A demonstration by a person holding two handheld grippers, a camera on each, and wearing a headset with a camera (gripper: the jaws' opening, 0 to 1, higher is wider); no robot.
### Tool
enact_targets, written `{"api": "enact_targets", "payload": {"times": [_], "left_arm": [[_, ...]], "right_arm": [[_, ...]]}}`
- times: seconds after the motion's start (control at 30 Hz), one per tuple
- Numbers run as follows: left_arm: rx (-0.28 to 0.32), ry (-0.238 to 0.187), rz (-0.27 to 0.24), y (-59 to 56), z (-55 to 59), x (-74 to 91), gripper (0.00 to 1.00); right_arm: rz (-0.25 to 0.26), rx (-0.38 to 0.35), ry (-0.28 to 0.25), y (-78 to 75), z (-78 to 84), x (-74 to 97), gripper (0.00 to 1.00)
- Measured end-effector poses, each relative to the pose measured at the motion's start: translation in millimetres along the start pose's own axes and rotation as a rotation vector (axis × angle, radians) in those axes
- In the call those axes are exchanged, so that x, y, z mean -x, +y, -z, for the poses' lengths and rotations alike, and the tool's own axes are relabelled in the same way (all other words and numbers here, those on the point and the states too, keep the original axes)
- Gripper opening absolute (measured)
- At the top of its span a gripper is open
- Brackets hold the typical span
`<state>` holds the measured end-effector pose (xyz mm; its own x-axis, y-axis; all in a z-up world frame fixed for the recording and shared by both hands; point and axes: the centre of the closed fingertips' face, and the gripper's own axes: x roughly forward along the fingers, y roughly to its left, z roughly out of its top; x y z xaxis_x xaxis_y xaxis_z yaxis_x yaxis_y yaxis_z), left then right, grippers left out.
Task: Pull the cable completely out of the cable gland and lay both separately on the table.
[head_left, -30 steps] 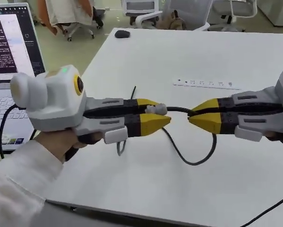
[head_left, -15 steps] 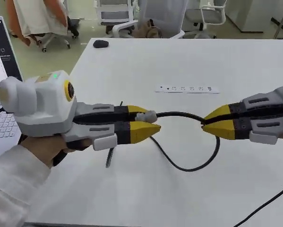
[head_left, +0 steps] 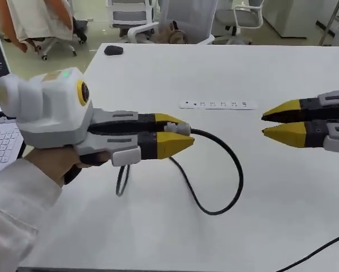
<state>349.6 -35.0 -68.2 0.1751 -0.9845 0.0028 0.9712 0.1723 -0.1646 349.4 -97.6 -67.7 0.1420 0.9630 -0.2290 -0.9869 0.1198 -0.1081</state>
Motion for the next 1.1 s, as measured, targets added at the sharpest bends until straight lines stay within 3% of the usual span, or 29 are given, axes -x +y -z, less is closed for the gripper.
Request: {"api": "enact_targets", "payload": {"times": [0.07,0.2,0.33,0.5,0.77,0.83,1.0,1.1], "left_arm": [[0.0,0.001,0.002,0.2,-0.7,-2.9,0.17],[0.004,0.009,0.006,0.4,-0.7,-9.2,0.17],[-0.005,0.024,0.01,-0.7,1.5,-13.7,0.18],[0.0,0.026,0.003,0.9,2.2,-11.3,0.18],[0.001,0.028,-0.011,7.1,4.5,-10.2,0.17],[-0.005,0.029,-0.04,13.5,6.5,-9.1,0.18],[-0.007,0.033,-0.025,13.1,12.8,-5.2,0.18],[0.013,0.044,-0.035,17.0,22.2,-1.4,0.18]], "right_arm": [[-0.044,-0.016,-0.019,8.0,-6.2,-14.8,0.22],[-0.088,-0.001,-0.01,15.1,-5.9,-41.7,0.25],[-0.123,-0.004,-0.034,17.3,-5.9,-58.7,0.18],[-0.122,-0.026,-0.061,13.0,-4.6,-60.5,0.1],[-0.126,-0.04,-0.064,8.1,-2.0,-63.3,0.07],[-0.14,-0.032,-0.059,9.3,0.6,-62.1,0.04],[-0.134,-0.051,-0.043,9.8,9.8,-58.2,0.03],[-0.127,-0.037,-0.024,8.9,19.1,-54.8,0.03]]}}
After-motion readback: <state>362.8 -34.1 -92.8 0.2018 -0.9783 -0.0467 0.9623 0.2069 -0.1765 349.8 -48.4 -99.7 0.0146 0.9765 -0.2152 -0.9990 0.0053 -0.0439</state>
